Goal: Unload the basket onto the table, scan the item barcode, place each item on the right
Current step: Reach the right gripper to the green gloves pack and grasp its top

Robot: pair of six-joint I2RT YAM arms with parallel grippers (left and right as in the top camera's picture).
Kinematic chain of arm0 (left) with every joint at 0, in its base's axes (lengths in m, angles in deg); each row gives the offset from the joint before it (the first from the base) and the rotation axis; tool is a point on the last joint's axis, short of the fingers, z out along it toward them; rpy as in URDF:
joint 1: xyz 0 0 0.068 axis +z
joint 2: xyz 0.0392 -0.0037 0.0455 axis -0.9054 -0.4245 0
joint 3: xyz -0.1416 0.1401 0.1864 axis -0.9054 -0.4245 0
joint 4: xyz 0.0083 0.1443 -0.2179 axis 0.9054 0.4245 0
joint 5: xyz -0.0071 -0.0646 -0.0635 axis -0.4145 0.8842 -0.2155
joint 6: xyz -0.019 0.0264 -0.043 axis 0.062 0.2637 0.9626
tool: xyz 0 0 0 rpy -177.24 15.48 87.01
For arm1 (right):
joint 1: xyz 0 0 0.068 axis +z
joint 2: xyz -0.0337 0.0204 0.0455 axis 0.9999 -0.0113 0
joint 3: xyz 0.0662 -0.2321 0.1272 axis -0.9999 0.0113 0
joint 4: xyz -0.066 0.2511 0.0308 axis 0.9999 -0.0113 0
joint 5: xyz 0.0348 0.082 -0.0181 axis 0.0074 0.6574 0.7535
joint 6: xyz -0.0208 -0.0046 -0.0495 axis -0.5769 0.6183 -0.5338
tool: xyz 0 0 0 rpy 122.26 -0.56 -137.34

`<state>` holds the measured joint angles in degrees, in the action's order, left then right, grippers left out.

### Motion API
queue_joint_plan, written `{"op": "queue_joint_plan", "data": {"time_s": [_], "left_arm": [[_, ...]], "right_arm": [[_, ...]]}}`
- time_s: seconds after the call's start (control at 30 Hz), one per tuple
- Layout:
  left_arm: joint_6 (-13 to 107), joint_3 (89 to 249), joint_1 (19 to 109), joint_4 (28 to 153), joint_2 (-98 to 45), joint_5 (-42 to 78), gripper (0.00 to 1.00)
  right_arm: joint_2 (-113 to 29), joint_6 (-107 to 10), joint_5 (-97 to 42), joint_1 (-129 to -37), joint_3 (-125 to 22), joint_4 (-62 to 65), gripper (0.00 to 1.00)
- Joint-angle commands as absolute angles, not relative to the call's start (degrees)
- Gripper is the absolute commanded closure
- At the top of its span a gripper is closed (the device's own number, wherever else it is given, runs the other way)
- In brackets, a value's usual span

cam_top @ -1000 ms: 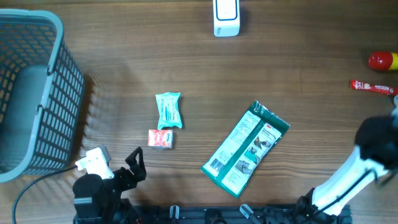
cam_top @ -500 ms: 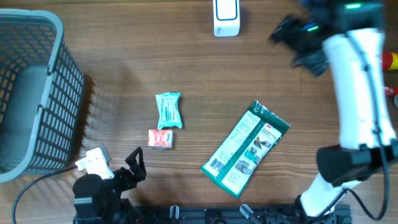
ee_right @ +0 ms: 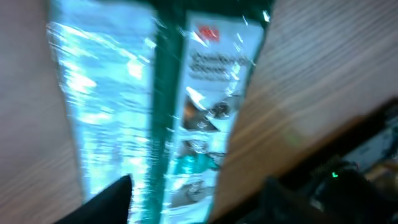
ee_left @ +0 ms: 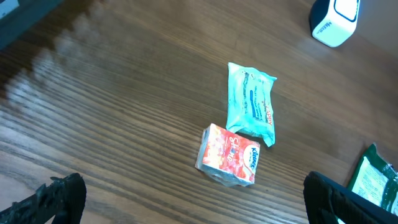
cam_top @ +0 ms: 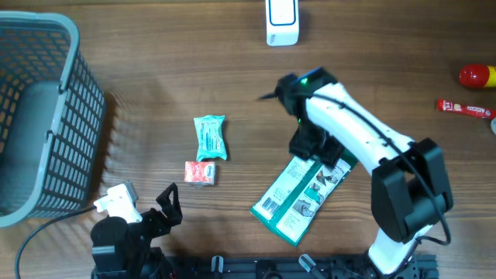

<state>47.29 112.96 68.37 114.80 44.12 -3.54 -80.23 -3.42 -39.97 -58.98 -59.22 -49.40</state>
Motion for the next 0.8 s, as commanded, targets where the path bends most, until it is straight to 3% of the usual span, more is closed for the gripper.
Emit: {"op": "queue_joint_plan", "data": {"time_s": [0.0,0.13,0.23,0.3,0.6,0.7,0.77], "left_arm": [[47.59,112.98,68.15,114.62,44.47,-2.87,0.00],[47.61,112.98,68.15,114.62,44.47,-2.87,0.00],[47.59,112.98,68.15,114.62,44.47,-2.87,0.00],[47.61,112.98,68.15,114.62,44.47,-2.87,0.00],[47.59,112.98,68.15,114.62,44.47,-2.87,0.00],[47.61,112.98,68.15,114.62,44.47,-2.87,0.00],[47.61,112.98,68.15,114.62,44.47,-2.87,0.00]], "right_arm": [[-80.47,-1.30,-40.95,-56.91,-57.14,-49.31,0.41],[-80.47,1.41,-46.20,-54.48,-53.86,-45.03,0.49],[-80.47,1.39,-44.93,-54.11,-47.66,-37.86,0.67],[-80.47,1.39,-44.74,-54.20,-44.46,-33.53,0.74],[-80.63,-15.40,-44.71,-54.33,-43.15,-14.93,0.69],[-81.20,-14.06,-44.76,-54.33,-43.07,-16.77,0.85],[-81.48,-13.58,-44.71,-54.33,-43.07,-16.79,0.80]]}}
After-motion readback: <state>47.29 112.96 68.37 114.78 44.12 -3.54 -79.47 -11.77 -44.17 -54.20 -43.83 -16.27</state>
